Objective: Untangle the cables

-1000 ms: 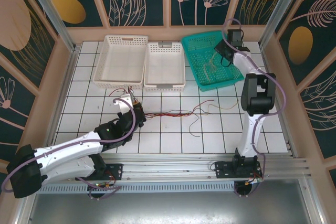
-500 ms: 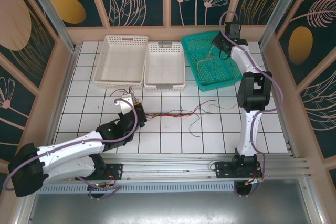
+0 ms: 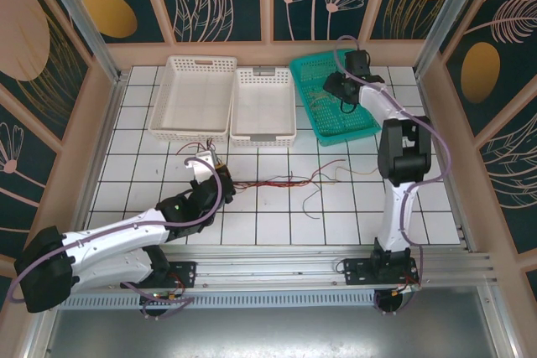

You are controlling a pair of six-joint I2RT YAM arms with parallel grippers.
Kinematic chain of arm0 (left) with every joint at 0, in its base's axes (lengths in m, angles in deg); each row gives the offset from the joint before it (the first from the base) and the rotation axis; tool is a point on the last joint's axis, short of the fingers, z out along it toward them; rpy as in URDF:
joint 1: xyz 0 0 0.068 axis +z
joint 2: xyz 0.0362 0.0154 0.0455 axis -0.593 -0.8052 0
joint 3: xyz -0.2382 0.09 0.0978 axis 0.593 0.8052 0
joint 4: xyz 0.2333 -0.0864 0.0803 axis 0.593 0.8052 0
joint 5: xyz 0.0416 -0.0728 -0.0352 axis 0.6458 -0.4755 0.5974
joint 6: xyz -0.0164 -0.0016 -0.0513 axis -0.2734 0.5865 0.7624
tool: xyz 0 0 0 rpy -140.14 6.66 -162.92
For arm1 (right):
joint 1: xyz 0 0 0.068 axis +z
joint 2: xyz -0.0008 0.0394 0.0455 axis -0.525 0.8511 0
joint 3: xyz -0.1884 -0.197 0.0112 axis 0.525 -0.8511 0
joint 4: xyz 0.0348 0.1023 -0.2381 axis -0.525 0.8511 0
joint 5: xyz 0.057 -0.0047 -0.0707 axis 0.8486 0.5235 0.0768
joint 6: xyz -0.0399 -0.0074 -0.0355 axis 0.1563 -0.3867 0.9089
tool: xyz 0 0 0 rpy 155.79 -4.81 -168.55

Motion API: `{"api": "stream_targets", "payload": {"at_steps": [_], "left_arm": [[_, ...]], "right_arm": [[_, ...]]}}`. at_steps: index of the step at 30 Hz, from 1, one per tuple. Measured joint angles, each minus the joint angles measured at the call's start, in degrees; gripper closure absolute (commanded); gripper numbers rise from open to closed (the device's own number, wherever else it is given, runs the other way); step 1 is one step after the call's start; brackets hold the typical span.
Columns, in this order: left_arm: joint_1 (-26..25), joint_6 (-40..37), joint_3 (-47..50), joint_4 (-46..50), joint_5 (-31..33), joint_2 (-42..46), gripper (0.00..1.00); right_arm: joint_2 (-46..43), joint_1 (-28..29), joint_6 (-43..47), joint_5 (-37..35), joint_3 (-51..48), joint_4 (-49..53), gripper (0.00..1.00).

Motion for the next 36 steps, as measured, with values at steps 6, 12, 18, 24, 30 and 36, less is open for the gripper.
{"api": "stream_targets", "payload": {"at_steps": [6,12,18,24,30,36], "left_arm": [[0.00,-0.02,-0.22,-0.17,0.00,-0.15,1.00],[0.00,0.00,-1.51,-0.11,0.04,-0.15,1.00],[0.00,-0.04,-2.16,0.33,0.50,0.39,1.00],[0.00,-0.68,-2.16,0.74,1.95,3.19,1.00],[0.00,-0.70,-2.16,1.07,1.92,2.34,1.00],[0.00,-1.11,-2.16,1.20,1.90,2.05,1.00]], "right_arm": [[-17.31,3.10,1.25,-3.82,-11.06,-3.61,0.37],[-36.39,9.01,0.70,-4.20,-29.73,-9.73,0.37],[-46.64,13.42,-1.03,-3.69,-48.78,-10.60,0.38],[-55.36,14.03,-4.20,-4.04,-61.81,-8.74,0.41],[-55.82,15.82,-6.12,-4.26,-66.55,-9.33,0.42],[-50.93,17.25,-7.21,-5.42,-68.98,-10.60,0.46]]}}
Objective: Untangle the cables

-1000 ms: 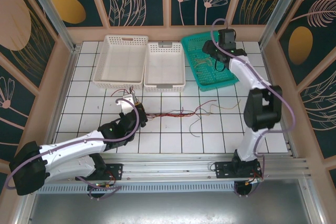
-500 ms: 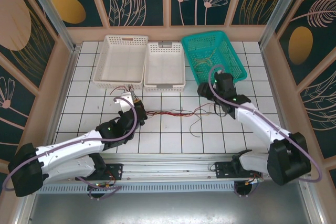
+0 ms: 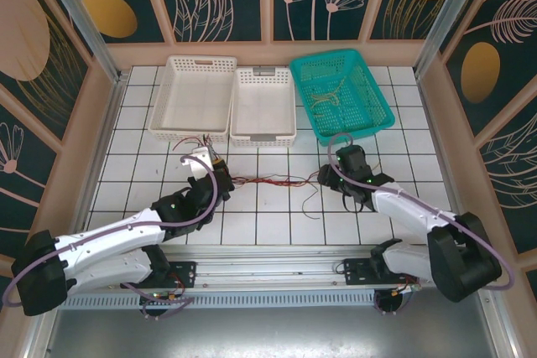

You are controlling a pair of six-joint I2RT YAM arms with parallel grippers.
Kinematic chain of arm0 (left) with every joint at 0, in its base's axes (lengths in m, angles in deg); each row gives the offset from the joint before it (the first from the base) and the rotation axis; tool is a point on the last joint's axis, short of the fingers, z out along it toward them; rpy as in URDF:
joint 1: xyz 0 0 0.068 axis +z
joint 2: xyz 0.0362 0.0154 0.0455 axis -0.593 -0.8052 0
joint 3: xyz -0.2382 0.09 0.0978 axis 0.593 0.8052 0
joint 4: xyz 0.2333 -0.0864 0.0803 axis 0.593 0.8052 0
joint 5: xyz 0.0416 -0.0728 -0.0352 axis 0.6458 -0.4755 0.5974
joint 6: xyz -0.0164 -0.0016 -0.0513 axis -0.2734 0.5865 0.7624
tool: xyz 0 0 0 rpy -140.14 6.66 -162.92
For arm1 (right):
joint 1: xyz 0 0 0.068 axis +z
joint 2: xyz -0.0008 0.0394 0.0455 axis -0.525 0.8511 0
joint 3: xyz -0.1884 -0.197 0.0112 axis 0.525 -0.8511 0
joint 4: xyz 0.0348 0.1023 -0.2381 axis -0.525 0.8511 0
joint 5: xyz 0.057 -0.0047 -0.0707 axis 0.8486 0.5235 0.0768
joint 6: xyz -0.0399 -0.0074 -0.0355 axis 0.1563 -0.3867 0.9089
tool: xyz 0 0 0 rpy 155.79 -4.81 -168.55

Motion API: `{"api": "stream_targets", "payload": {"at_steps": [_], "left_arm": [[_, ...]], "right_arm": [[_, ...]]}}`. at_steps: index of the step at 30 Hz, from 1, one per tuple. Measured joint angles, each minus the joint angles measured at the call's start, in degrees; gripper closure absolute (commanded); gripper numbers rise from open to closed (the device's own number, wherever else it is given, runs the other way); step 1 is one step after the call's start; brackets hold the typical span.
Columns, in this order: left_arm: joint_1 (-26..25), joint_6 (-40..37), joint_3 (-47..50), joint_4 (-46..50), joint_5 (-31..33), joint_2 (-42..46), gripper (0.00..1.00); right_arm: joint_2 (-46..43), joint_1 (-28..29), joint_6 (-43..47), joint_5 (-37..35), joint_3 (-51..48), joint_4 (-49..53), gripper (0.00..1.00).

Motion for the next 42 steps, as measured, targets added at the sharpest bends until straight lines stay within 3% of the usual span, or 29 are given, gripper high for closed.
{"api": "stream_targets", "payload": {"at_steps": [10,16,25,37,42], "left_arm": [[0.00,-0.20,-0.35,0.15,0.00,-1.07,1.00],[0.00,-0.20,-0.37,0.15,0.00,-1.70,1.00],[0.00,-0.17,-0.37,0.15,0.00,-1.68,1.00],[0.00,0.55,-0.37,2.45,1.01,-1.68,1.00],[0.00,1.81,-0.37,6.93,2.73,-0.35,1.00]], "right_arm": [[8.07,0.04,-1.09,-2.71,0.02,-4.33,0.67],[10.69,0.04,-0.98,-5.01,1.01,-5.75,0.73],[11.93,0.09,0.66,-9.31,2.21,-5.99,1.00],[-1.38,-0.33,1.62,-16.00,5.40,0.66,1.00],[-7.15,-6.12,2.19,-15.15,8.15,3.54,1.00]]}}
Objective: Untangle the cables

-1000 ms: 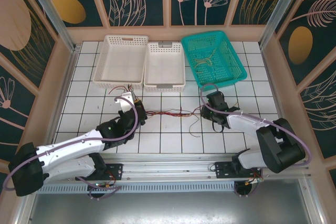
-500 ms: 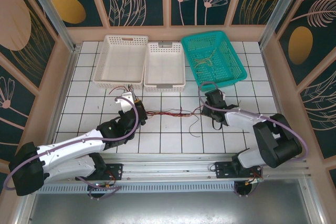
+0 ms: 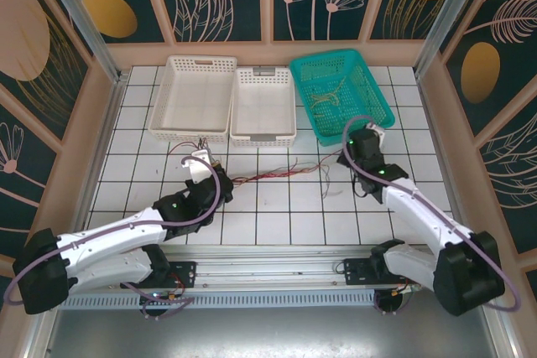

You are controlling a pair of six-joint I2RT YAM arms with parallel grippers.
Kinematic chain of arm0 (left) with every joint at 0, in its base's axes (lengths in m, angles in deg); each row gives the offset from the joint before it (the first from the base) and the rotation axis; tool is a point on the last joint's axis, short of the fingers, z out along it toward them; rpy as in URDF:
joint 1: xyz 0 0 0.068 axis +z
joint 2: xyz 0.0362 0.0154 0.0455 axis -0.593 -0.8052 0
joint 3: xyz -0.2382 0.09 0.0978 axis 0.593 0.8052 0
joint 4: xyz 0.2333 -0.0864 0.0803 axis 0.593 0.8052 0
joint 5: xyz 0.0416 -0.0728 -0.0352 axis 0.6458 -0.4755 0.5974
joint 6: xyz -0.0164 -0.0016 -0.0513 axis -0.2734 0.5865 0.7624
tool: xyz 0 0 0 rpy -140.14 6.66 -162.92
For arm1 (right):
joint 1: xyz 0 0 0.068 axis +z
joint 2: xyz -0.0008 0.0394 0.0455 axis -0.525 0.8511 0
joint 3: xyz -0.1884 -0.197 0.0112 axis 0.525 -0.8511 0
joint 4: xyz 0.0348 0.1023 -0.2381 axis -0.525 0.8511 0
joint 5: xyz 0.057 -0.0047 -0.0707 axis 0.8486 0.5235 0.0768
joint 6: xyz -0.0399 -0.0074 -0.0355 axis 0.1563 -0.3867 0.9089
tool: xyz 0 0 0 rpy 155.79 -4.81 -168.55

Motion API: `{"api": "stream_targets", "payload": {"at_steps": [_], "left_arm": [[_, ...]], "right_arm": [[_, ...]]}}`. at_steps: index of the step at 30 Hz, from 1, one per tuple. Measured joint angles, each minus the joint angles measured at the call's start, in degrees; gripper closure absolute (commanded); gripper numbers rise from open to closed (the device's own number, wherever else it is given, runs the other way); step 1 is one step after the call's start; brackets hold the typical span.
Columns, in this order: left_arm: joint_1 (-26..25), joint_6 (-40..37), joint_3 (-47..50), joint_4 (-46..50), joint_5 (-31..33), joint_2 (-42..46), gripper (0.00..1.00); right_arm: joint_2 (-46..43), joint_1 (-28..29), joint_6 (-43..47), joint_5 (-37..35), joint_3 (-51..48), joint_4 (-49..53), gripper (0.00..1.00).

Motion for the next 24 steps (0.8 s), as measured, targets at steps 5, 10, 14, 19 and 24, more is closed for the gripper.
{"api": "stream_targets", "payload": {"at_steps": [5,10,14,19,24], "left_arm": [[0.00,2.25,-0.37,4.50,1.64,2.27,1.00],[0.39,4.42,-0.44,9.22,3.06,5.05,1.00],[0.55,5.88,-0.44,12.48,4.15,7.23,1.00],[0.85,7.17,-0.68,16.31,5.49,8.66,1.00],[1.86,8.50,-0.94,19.04,6.82,9.07,1.00]], "right_arm": [[-6.36,-9.35,-0.28,5.20,0.76,2.14,1.00],[-9.49,-15.39,-0.35,7.45,3.93,3.87,1.00],[-10.40,-18.43,-0.87,9.01,5.42,4.48,1.00],[-10.93,-20.28,-2.23,9.86,5.90,5.25,1.00],[-12.87,-22.40,-5.16,9.97,8.11,6.14,1.00]]}}
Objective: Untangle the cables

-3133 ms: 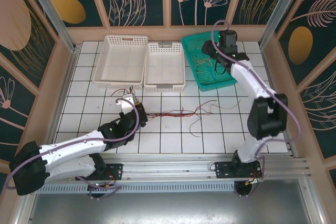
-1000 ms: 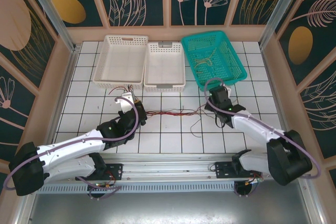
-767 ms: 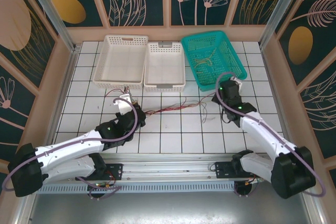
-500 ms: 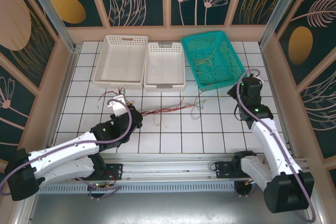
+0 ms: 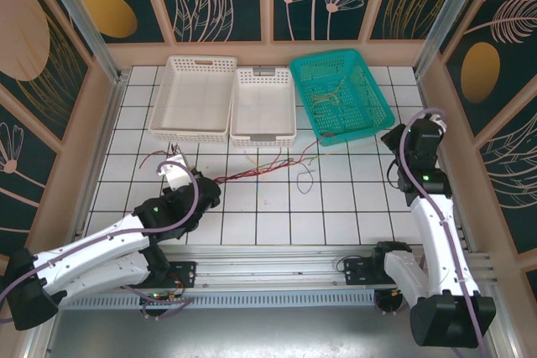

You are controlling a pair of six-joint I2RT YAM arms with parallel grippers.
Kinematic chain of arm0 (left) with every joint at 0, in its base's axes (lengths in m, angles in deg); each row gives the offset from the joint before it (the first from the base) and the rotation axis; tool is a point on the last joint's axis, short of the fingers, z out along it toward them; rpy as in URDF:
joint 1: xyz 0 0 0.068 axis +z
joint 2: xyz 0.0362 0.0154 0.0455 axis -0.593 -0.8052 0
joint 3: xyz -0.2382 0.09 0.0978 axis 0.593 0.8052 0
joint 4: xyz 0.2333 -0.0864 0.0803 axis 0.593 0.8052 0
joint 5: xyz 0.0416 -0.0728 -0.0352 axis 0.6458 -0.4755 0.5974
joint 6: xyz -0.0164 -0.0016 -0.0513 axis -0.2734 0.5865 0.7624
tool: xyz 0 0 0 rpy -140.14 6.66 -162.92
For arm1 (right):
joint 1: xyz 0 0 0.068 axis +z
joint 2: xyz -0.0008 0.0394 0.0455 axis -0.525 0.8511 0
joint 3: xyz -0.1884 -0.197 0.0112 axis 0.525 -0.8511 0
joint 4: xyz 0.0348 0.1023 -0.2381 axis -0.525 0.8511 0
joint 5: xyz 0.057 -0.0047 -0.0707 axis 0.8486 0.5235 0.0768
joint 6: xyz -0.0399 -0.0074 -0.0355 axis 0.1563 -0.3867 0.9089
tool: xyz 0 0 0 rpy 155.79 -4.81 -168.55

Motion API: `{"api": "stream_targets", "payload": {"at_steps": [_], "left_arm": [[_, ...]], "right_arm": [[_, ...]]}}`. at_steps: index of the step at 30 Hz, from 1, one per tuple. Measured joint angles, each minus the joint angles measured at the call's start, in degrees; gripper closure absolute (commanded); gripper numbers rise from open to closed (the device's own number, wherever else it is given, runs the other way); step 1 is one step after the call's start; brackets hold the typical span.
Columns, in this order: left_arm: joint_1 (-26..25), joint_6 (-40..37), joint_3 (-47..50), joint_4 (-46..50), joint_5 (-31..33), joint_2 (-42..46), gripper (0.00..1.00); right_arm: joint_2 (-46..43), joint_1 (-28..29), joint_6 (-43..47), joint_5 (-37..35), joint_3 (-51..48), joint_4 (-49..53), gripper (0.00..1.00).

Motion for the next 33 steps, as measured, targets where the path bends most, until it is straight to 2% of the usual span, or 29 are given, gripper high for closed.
{"api": "stream_targets", "payload": {"at_steps": [4,14,21,24,33], "left_arm": [[1.81,0.33,0.15,0.20,0.04,0.76,1.00],[4.61,0.31,2.60,1.42,0.20,1.22,1.00],[5.25,0.35,3.37,2.73,0.22,2.45,1.00],[5.33,0.35,3.45,2.71,0.26,2.10,1.00],[5.33,0.31,4.33,2.27,0.42,0.46,1.00]], "right_arm": [[-1.62,-3.61,-2.86,1.92,1.70,0.00,1.00],[0.42,-8.50,-9.20,6.45,8.22,-0.37,1.00],[8.81,-8.50,-10.60,10.36,17.51,-1.73,1.00],[15.15,-6.73,-10.62,12.28,24.37,-2.75,1.00],[32.63,4.11,-5.92,14.67,51.98,0.66,1.00]]}}
